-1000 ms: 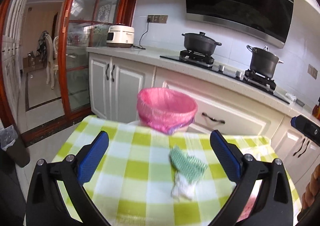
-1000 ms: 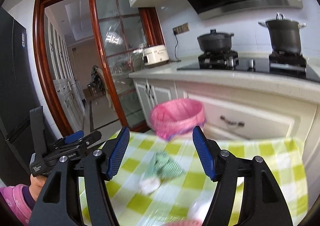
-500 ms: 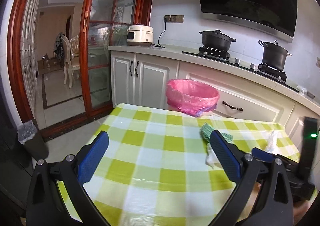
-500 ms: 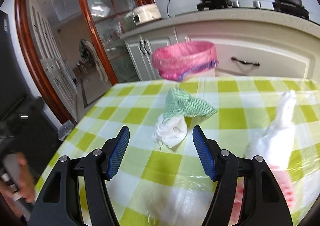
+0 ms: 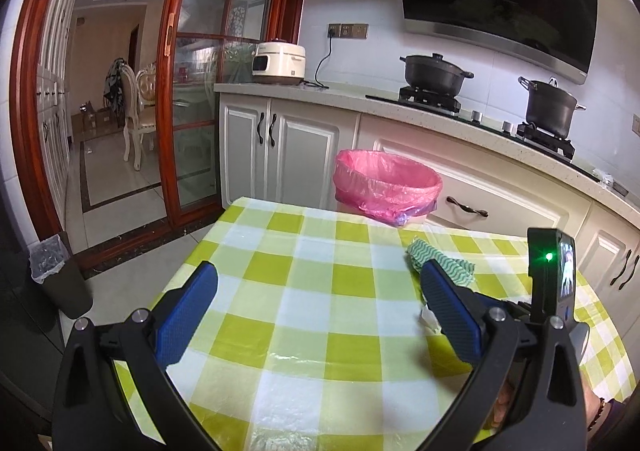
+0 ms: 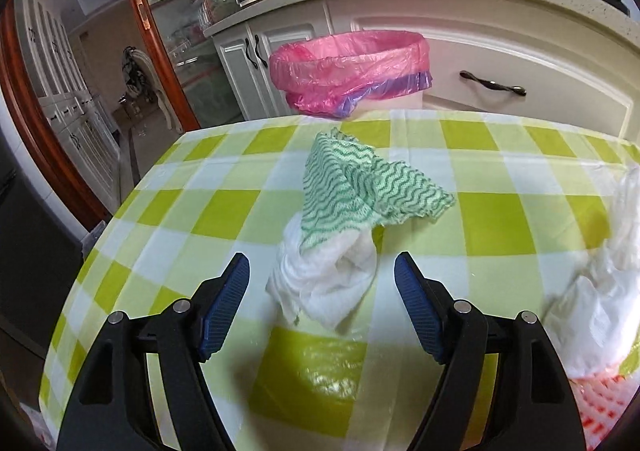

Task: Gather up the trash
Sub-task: 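Grasp the white tissue under the green cloth with the right tool, then grasp the green zigzag cloth with the left tool and lift it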

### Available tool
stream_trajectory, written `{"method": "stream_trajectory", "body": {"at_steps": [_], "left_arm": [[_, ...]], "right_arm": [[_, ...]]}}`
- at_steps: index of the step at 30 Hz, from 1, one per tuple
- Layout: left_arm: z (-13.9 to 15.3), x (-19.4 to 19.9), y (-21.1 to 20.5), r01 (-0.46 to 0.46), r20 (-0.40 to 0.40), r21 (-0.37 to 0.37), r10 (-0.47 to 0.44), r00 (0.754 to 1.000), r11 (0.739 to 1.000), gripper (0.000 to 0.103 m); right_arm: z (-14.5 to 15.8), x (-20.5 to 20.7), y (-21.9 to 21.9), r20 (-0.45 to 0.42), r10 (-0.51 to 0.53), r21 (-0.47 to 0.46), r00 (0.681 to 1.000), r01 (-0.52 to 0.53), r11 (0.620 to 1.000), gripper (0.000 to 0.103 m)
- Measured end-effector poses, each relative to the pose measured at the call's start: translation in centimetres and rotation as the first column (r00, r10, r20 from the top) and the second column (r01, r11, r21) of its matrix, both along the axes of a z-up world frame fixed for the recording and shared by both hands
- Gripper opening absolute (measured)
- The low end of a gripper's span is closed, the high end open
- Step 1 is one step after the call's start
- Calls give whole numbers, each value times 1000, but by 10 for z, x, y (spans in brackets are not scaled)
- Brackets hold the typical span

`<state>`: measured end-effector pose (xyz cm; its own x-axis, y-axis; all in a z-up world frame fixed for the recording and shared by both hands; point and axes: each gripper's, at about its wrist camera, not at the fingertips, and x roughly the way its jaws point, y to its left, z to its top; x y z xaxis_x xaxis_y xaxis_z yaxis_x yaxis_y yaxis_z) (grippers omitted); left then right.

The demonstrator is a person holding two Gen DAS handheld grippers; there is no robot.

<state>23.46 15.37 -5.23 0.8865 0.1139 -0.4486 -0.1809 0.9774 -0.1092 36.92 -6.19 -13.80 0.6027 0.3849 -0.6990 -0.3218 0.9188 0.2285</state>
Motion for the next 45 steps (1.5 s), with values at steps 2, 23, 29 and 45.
{"method": "stream_trajectory", "body": {"at_steps": [2,23,29,45], "left_arm": [[-7,11,-1,4,-19,4,-4,1000,1000,98],[-43,121,-44,108,-126,-11,-109,986,994,98],[-48,127,-75,161,-135,-6,-161,978,987,98],[-87,93,-125,328,-309,34,-302,902,944,97]], "right_arm": [[-1,3,0,-10,0,-1,1000,0,1000,72],[27,-60,-50,-9,103,72,995,-102,992,21],[36,-84,-78,3,150,75,989,-150,986,21],[23,-150,-102,63,201,-17,977,-201,980,21]]}}
